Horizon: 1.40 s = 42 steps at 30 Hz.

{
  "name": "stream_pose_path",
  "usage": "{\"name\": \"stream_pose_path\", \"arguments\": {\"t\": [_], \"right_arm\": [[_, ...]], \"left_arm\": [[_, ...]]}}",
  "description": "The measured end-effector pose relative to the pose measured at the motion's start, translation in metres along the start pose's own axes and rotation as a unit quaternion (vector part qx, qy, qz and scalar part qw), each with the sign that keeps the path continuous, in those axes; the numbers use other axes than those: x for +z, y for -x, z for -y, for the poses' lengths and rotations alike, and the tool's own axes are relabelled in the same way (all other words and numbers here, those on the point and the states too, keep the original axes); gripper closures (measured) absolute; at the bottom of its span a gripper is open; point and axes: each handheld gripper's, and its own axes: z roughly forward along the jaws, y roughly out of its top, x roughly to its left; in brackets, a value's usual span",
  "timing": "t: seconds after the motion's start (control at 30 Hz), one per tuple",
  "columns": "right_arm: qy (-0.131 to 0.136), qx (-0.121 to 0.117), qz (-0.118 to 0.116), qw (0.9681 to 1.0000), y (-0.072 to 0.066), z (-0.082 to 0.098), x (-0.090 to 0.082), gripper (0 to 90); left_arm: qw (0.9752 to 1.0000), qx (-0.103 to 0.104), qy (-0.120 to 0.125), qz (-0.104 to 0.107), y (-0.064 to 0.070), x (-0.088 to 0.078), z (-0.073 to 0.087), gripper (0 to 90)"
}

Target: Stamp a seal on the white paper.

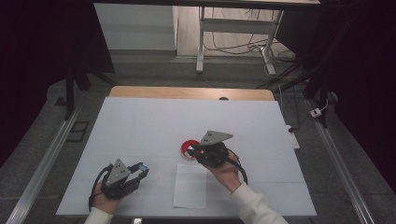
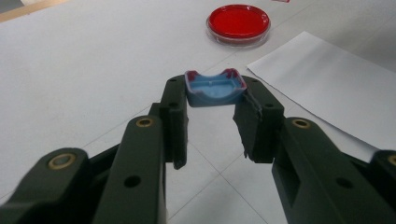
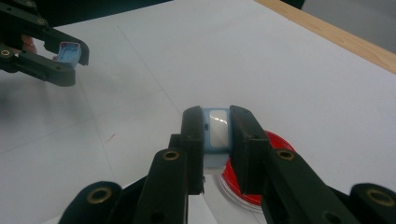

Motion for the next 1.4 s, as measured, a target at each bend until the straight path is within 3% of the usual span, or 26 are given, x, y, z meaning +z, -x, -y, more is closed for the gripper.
{"name": "stream_pose_path", "arguments": {"t": [0.37,1.4], "right_arm": [[0.0,-0.015,-0.007,0.9999,-0.006,0.001,0.003,75.0],[0.004,-0.019,-0.008,0.9998,-0.01,0.0,0.001,75.0]], "left_arm": [[1.0,0.003,-0.004,0.001,0.001,0.001,0.0,64.7],[1.0,0.005,-0.004,0.001,0.001,0.001,0.001,64.7]]}}
